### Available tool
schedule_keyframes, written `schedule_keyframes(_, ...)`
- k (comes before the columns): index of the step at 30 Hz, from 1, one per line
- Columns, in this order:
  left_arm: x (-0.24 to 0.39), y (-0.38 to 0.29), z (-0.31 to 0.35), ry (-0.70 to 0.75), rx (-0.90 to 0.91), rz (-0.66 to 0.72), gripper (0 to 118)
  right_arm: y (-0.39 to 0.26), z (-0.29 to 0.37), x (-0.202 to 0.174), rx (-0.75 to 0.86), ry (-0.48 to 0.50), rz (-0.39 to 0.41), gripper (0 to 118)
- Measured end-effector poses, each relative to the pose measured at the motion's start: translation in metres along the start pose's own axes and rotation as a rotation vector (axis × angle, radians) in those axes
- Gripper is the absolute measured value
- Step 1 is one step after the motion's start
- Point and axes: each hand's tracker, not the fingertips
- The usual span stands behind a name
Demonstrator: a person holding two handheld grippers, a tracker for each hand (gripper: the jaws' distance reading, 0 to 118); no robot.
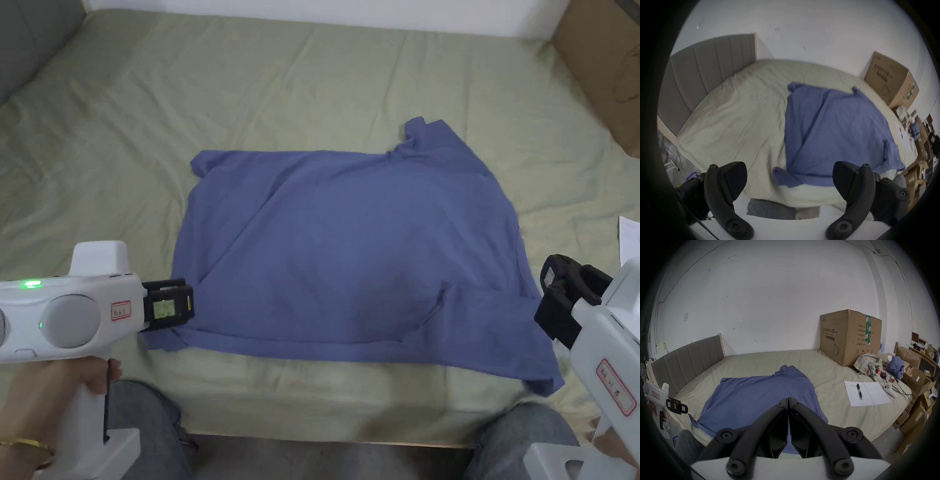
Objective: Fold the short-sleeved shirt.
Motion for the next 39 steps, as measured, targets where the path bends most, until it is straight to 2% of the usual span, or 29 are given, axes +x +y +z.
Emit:
schedule_keyframes(4,-0.002,-0.002,-0.031,-0.004,-0.171,-0.023,107,-0.002,0.0,0.002,-0.012,-0.008,0.002,0)
schedule_keyframes(5,-0.003,-0.002,-0.038,0.004,-0.18,-0.008,96,-0.002,-0.001,0.003,-0.013,-0.011,0.002,0)
schedule_keyframes(7,-0.003,-0.002,-0.051,0.002,-0.178,-0.003,65,0.0,0.001,0.001,-0.015,-0.014,0.001,0)
schedule_keyframes(8,-0.003,-0.004,-0.056,0.005,-0.197,-0.002,35,0.0,0.001,0.002,-0.016,-0.019,0.003,0)
schedule_keyframes(9,-0.002,-0.005,-0.061,0.001,-0.231,-0.005,14,0.0,0.001,0.003,-0.018,-0.023,0.005,0)
schedule_keyframes(10,-0.002,-0.006,-0.064,-0.044,-0.262,-0.012,14,0.0,0.001,0.003,-0.02,-0.027,0.007,0)
schedule_keyframes(11,-0.003,-0.008,-0.065,-0.058,-0.258,0.001,10,0.0,0.001,0.004,-0.02,-0.031,0.005,0)
schedule_keyframes(13,-0.002,-0.012,-0.056,-0.031,-0.218,0.005,2,0.0,0.002,0.006,-0.022,-0.041,-0.003,0)
schedule_keyframes(16,-0.002,-0.014,-0.038,-0.029,-0.121,-0.015,1,0.001,0.001,0.013,-0.042,-0.048,-0.017,0)
schedule_keyframes(19,0.001,-0.016,-0.019,0.001,-0.002,-0.023,1,0.003,-0.009,0.026,-0.137,-0.051,-0.048,0)
schedule_keyframes(22,0.004,-0.015,-0.001,-0.002,0.102,-0.005,1,0.005,-0.031,0.049,-0.315,-0.039,-0.074,2)
schedule_keyframes(23,0.004,-0.015,0.003,-0.01,0.109,0.009,1,0.004,-0.038,0.056,-0.355,-0.026,-0.092,22)
schedule_keyframes(25,0.004,-0.014,0.01,-0.029,0.143,0.044,1,-0.004,-0.054,0.069,-0.473,-0.045,-0.084,76)
schedule_keyframes(26,0.004,-0.014,0.013,-0.035,0.154,0.059,1,-0.009,-0.06,0.073,-0.507,-0.04,-0.088,98)
schedule_keyframes(28,0.004,-0.013,0.016,-0.051,0.158,0.078,1,-0.023,-0.072,0.081,-0.598,-0.03,-0.065,104)
schedule_keyframes(33,0.006,-0.014,0.017,-0.041,0.148,0.065,1,-0.059,-0.098,0.084,-0.759,-0.023,-0.039,103)
schedule_keyframes(35,0.006,-0.015,0.016,-0.039,0.136,0.074,1,-0.07,-0.104,0.081,-0.778,-0.011,-0.045,93)
schedule_keyframes(36,0.006,-0.015,0.015,-0.039,0.133,0.078,1,-0.072,-0.106,0.079,-0.781,-0.009,-0.051,81)
schedule_keyframes(37,0.006,-0.016,0.015,-0.037,0.13,0.079,1,-0.074,-0.107,0.078,-0.774,-0.007,-0.061,63)
schedule_keyframes(38,0.007,-0.016,0.014,-0.032,0.127,0.077,1,-0.075,-0.107,0.077,-0.762,0.0,-0.068,32)
schedule_keyframes(39,0.007,-0.016,0.013,-0.028,0.125,0.074,1,-0.075,-0.108,0.076,-0.764,0.003,-0.069,19)
